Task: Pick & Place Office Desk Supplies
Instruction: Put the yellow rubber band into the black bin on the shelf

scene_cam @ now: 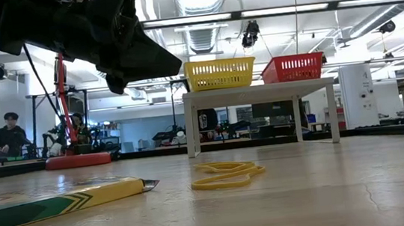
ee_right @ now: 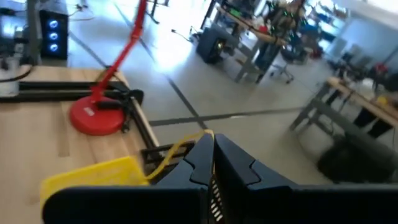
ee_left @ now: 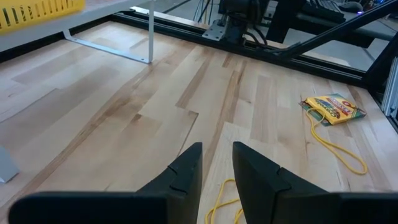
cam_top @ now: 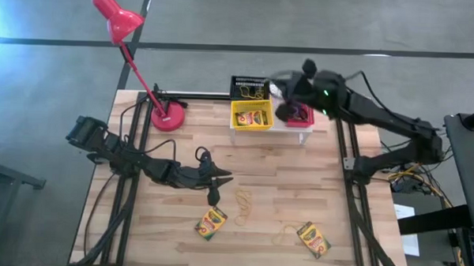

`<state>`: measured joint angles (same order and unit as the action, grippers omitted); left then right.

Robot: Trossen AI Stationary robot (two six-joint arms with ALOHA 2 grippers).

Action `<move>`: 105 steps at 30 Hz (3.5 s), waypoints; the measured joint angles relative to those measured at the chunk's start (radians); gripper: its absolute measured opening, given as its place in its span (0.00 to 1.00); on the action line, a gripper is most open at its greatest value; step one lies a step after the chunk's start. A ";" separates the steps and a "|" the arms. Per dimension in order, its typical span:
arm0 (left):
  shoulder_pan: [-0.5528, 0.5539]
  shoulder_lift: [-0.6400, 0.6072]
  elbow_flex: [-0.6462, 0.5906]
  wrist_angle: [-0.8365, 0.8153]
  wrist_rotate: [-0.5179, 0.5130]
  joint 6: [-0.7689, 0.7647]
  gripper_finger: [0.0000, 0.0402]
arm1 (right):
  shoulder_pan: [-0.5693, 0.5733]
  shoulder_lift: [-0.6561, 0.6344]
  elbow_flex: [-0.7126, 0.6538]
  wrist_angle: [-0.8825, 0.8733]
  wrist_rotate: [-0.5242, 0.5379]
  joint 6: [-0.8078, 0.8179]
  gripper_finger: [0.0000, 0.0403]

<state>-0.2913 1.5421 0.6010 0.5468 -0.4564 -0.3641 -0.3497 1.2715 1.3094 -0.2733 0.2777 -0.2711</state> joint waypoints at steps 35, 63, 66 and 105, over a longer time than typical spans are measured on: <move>0.000 0.000 0.000 -0.018 0.000 -0.001 0.23 | -0.156 0.349 0.092 -0.003 -0.101 0.113 0.11; 0.006 0.000 0.009 -0.026 0.207 0.084 0.23 | 1.074 -0.106 -0.611 0.280 0.433 0.574 0.23; 0.014 0.015 0.071 -0.187 0.237 0.098 0.24 | 1.150 -0.052 -0.713 0.506 0.607 0.587 0.21; 0.127 0.414 0.398 -0.531 0.503 0.652 0.03 | 1.069 0.088 -0.846 0.857 0.796 0.507 0.16</move>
<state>-0.1643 1.9557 0.9993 0.0159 0.0461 0.2881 0.7189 1.3590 0.4637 0.5836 1.0740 0.2357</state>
